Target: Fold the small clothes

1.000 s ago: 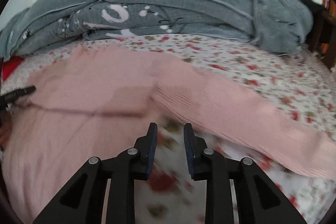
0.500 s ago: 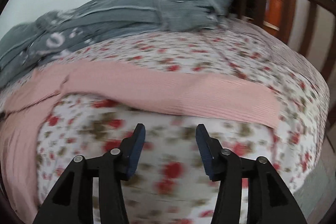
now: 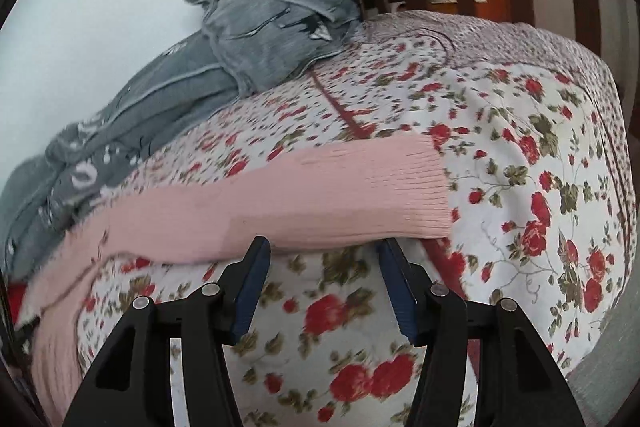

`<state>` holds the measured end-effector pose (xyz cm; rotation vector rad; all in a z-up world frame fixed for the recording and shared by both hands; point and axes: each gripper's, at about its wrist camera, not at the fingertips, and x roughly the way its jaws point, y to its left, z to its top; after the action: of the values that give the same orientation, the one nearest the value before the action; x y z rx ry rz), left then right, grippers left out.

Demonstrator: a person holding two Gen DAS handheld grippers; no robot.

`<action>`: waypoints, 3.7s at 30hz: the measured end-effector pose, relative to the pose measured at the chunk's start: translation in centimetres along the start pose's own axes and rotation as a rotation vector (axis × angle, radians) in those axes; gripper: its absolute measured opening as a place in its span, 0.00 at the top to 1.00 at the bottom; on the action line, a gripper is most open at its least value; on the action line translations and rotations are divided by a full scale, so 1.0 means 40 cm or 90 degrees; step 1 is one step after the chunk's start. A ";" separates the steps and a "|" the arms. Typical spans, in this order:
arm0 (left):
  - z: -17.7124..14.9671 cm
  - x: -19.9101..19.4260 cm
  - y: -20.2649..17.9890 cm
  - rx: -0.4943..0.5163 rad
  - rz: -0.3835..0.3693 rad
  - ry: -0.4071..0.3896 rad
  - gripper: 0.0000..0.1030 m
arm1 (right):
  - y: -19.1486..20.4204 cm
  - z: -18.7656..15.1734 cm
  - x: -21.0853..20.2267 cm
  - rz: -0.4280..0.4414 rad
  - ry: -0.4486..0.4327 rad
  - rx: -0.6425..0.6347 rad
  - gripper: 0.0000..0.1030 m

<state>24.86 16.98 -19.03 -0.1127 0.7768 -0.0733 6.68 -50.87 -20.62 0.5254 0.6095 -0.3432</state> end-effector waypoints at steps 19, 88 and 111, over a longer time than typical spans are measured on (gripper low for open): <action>-0.005 -0.014 0.036 -0.043 -0.044 -0.020 0.11 | 0.045 0.100 -0.019 -0.105 -0.089 -0.035 0.95; 0.079 0.018 0.029 -0.027 -0.100 -0.035 0.56 | 0.771 -0.120 0.203 0.202 0.078 -0.349 0.37; 0.075 0.096 0.074 -0.083 -0.099 -0.013 0.93 | 0.750 -0.114 0.241 0.196 0.105 -0.302 0.39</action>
<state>29.77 19.74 -19.94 -0.2982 0.7505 -0.1692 25.58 -25.31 -18.86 0.1839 0.7304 0.1399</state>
